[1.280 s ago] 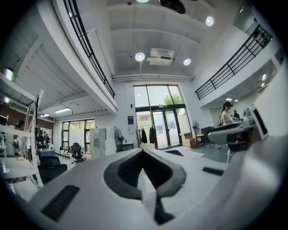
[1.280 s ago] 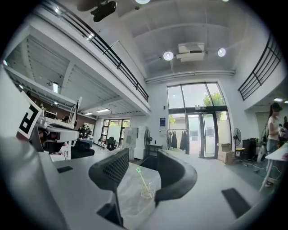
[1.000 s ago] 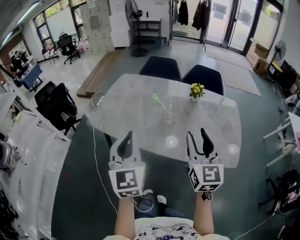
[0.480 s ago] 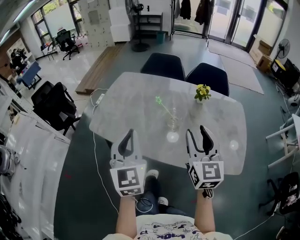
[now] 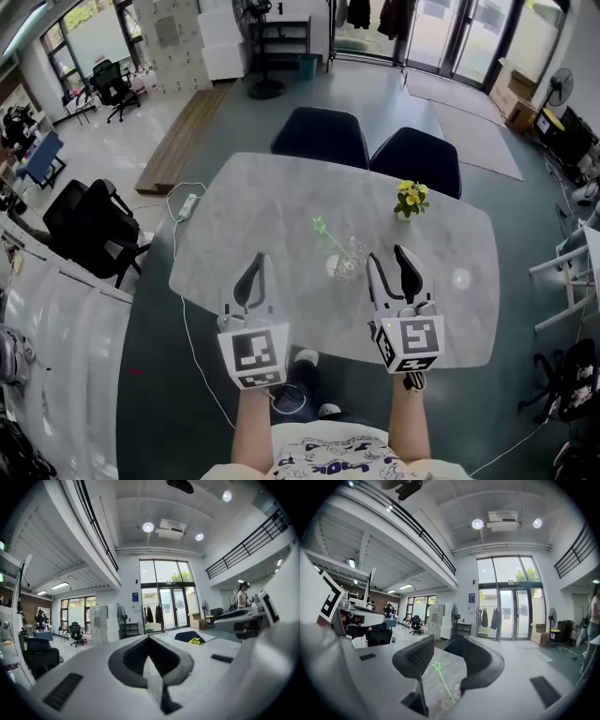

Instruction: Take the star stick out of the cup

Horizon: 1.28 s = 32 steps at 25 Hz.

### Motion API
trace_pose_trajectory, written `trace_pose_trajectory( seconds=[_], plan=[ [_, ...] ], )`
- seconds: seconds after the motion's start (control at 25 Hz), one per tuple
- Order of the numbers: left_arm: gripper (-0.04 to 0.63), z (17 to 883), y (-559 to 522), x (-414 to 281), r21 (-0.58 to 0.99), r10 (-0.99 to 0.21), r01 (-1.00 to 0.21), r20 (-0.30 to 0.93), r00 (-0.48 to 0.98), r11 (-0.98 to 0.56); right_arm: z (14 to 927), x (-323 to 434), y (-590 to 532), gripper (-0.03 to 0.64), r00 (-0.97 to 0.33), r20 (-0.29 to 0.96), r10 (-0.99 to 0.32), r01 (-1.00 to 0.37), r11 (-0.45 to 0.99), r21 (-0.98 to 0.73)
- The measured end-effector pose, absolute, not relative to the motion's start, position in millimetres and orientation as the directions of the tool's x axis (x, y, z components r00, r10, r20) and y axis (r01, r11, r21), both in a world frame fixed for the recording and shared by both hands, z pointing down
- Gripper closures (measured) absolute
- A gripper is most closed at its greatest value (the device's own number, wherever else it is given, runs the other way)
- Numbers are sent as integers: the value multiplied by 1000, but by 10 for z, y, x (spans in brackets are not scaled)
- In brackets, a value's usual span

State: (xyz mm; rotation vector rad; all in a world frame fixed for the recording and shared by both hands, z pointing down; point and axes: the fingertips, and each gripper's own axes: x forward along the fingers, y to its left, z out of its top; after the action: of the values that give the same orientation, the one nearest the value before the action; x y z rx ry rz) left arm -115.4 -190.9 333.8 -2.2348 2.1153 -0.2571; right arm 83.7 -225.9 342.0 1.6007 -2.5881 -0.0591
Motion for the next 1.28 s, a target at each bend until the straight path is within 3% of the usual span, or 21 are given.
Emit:
trace_pose_trajectory(
  seconds=[0.72,1.28],
  plan=[
    [594,3711,-3038,-1577,-138,-978,-980,170,118,-142,3952,438,-3206,428,-380,198,-904,-913,401,79],
    [594,4161,-3234,-1456,-117,-955,-983,276,108,-144,4424,404,-3401,428,-428,320,-845,-877,474,82]
  ],
)
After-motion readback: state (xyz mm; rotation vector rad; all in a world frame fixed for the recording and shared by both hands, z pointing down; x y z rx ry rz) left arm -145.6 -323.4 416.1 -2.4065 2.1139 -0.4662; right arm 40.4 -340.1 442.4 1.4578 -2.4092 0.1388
